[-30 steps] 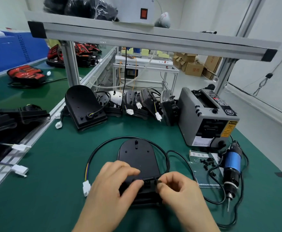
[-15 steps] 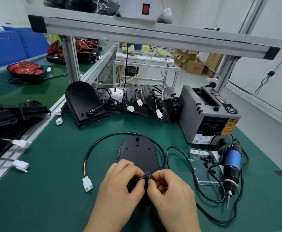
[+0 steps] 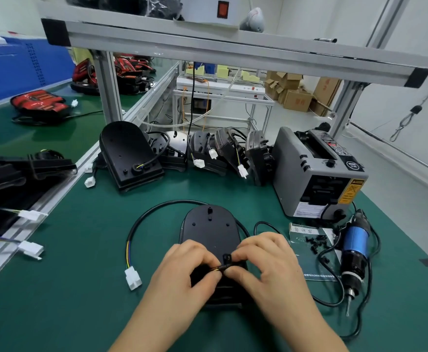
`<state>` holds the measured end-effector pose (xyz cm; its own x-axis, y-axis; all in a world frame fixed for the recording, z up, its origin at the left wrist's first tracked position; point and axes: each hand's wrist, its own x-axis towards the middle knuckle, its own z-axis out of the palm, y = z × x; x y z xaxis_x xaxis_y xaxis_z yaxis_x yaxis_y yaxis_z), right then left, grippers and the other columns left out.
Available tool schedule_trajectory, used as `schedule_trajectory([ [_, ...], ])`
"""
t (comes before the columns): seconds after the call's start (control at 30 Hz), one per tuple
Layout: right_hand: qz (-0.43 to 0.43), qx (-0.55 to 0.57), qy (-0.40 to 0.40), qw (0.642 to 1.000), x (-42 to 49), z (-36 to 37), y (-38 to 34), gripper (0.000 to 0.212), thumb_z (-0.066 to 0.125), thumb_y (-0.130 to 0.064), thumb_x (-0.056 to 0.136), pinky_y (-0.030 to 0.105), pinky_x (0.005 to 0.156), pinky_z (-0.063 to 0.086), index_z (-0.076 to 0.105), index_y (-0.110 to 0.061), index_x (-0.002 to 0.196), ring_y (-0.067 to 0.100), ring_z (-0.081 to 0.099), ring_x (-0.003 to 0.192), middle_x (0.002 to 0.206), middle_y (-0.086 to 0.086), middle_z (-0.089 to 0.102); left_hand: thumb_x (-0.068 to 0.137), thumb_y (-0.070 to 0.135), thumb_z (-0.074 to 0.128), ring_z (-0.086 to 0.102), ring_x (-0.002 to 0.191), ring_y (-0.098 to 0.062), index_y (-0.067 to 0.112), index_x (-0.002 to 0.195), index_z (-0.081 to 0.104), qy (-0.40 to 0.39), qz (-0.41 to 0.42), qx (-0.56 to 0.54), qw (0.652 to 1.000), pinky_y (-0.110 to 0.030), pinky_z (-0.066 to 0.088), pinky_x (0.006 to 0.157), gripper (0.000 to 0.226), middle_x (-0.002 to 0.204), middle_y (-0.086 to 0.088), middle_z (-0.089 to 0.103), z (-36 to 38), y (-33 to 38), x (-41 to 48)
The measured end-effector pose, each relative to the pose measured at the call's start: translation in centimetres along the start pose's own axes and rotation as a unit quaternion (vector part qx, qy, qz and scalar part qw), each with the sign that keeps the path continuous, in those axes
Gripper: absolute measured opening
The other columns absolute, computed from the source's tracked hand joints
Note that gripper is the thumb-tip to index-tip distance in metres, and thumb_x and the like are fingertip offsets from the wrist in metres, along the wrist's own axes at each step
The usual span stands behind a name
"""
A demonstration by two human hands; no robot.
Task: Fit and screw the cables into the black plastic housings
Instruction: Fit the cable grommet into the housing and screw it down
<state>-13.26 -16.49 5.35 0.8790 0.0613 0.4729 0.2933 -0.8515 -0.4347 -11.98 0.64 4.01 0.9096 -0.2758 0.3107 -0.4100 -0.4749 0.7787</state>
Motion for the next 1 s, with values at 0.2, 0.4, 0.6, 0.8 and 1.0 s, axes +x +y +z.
schedule_trajectory([
  [0.2, 0.02, 0.0, -0.08, 0.997, 0.8, -0.8, 0.0, 0.024, 0.051, -0.05, 0.081, 0.029, 0.089, 0.032, 0.066, -0.031, 0.078, 0.003, 0.038, 0.1, 0.072, -0.031, 0.045, 0.08, 0.04, 0.066, 0.041, 0.102, 0.003, 0.042, 0.073, 0.063, 0.0, -0.041, 0.032, 0.999, -0.008, 0.031, 0.08, 0.008, 0.094, 0.028, 0.052, 0.2, 0.6, 0.5],
  [0.4, 0.096, 0.029, -0.117, 0.988, 1.3, -1.0, -0.7, 0.015, 0.058, -0.043, 0.086, 0.027, 0.092, 0.031, 0.065, -0.03, 0.08, 0.001, 0.032, 0.095, 0.069, -0.025, 0.044, 0.073, 0.03, 0.077, 0.039, 0.098, 0.007, 0.038, 0.065, 0.067, 0.014, -0.076, 0.01, 0.997, -0.002, 0.027, 0.077, 0.015, 0.084, 0.017, 0.056, 0.8, 1.0, 0.8],
  [0.6, 0.161, 0.081, -0.164, 0.97, 1.4, -1.3, -0.6, 0.012, 0.058, -0.043, 0.084, 0.028, 0.095, 0.037, 0.057, -0.037, 0.074, 0.004, 0.041, 0.095, 0.081, -0.018, 0.047, 0.073, 0.027, 0.079, 0.04, 0.098, 0.008, 0.034, 0.06, 0.068, 0.025, -0.125, -0.048, 0.991, -0.011, 0.03, 0.079, 0.019, 0.086, 0.015, 0.058, 1.2, 1.3, 0.7],
  [0.8, 0.164, 0.16, -0.157, 0.961, 1.7, -1.9, 1.4, 0.016, 0.066, -0.033, 0.081, 0.013, 0.079, 0.036, 0.059, -0.039, 0.068, -0.002, 0.049, 0.092, 0.088, -0.014, 0.06, 0.069, 0.039, 0.074, 0.038, 0.099, 0.009, 0.035, 0.064, 0.066, 0.034, -0.145, -0.058, 0.987, -0.026, 0.029, 0.084, 0.01, 0.09, 0.028, 0.055, 1.3, 1.9, 0.8],
  [1.0, 0.237, -0.134, -0.098, 0.957, 4.4, -6.9, 9.7, 0.027, 0.056, -0.017, 0.084, 0.027, 0.067, 0.049, 0.056, -0.035, 0.064, 0.0, 0.057, 0.073, 0.074, -0.017, 0.061, 0.074, 0.023, 0.075, 0.04, 0.102, 0.002, 0.039, 0.065, 0.064, 0.015, -0.164, -0.054, 0.985, -0.029, 0.032, 0.088, 0.022, 0.088, 0.023, 0.057, 1.3, 1.8, 0.8],
])
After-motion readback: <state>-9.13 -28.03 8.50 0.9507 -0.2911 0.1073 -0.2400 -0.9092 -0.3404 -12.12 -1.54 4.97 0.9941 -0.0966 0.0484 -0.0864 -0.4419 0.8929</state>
